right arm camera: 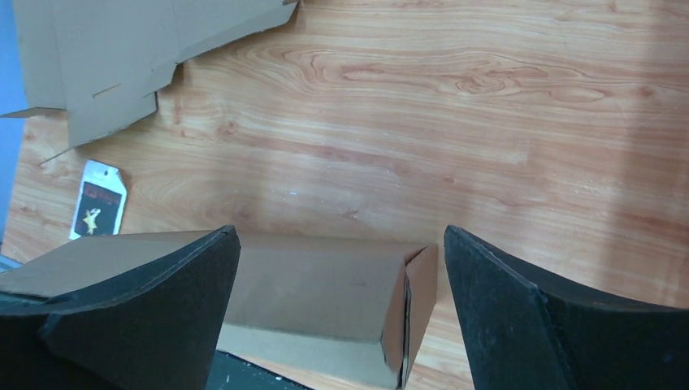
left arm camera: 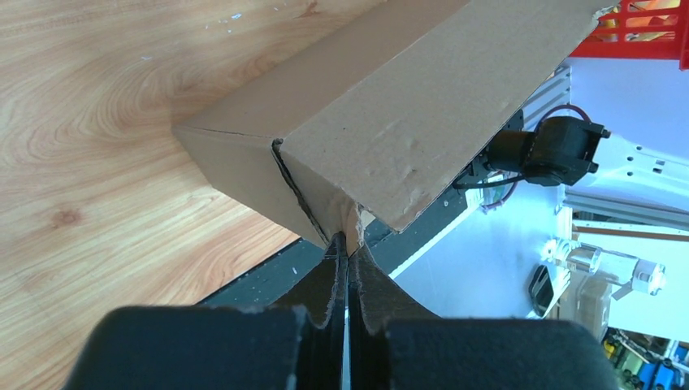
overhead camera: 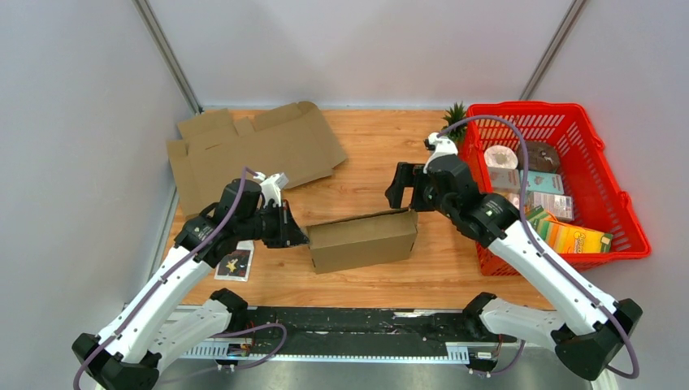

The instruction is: Fold the paper box

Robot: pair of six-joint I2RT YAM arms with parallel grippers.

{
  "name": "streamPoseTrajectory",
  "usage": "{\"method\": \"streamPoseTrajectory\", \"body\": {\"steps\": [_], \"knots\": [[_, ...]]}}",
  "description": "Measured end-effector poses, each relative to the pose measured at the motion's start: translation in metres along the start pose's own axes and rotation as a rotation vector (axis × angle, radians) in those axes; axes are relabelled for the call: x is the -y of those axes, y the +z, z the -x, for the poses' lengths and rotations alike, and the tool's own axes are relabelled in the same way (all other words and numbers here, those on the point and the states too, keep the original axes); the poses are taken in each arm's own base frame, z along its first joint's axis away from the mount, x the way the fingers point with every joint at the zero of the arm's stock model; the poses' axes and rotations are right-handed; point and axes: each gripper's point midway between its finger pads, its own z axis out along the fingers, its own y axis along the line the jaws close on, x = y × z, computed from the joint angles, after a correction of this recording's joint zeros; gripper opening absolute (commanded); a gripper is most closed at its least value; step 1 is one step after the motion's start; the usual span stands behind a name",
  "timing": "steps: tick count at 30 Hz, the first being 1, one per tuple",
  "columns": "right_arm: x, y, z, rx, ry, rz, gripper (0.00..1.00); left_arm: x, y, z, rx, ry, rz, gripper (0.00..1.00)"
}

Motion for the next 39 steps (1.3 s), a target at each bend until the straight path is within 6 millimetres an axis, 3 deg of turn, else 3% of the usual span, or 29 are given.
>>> {"method": "streamPoseTrajectory", "body": {"steps": [7,10,13,22,28,34,36,39], "knots": [[0.004,0.018,-0.012,-0.004,-0.035,-0.002,1.0,0.0,0.0,0.0,-0.002,0.005,-0.001,0.0],[0.011,0.02,-0.029,0.001,-0.041,0.011,1.0,0.0,0.0,0.0,-0.002,0.006,-0.003,0.11],[0.014,0.02,-0.039,0.026,-0.038,0.034,1.0,0.002,0.0,0.0,-0.003,0.005,-0.009,0.33],[0.014,0.024,-0.046,0.061,-0.04,0.06,1.0,0.021,-0.015,0.006,0.053,0.02,-0.083,0.51],[0.013,0.024,-0.045,0.068,-0.047,0.065,1.0,0.038,-0.025,0.03,0.1,0.043,-0.095,0.53],[0.013,0.024,-0.045,0.068,-0.052,0.064,1.0,0.035,-0.014,0.046,0.097,0.037,-0.043,0.4],[0.014,0.024,-0.045,0.068,-0.054,0.064,1.0,0.03,-0.01,0.045,0.084,0.031,-0.02,0.4],[0.013,0.024,-0.046,0.067,-0.056,0.066,1.0,0.026,-0.009,0.045,0.085,0.039,0.0,0.5]]}}
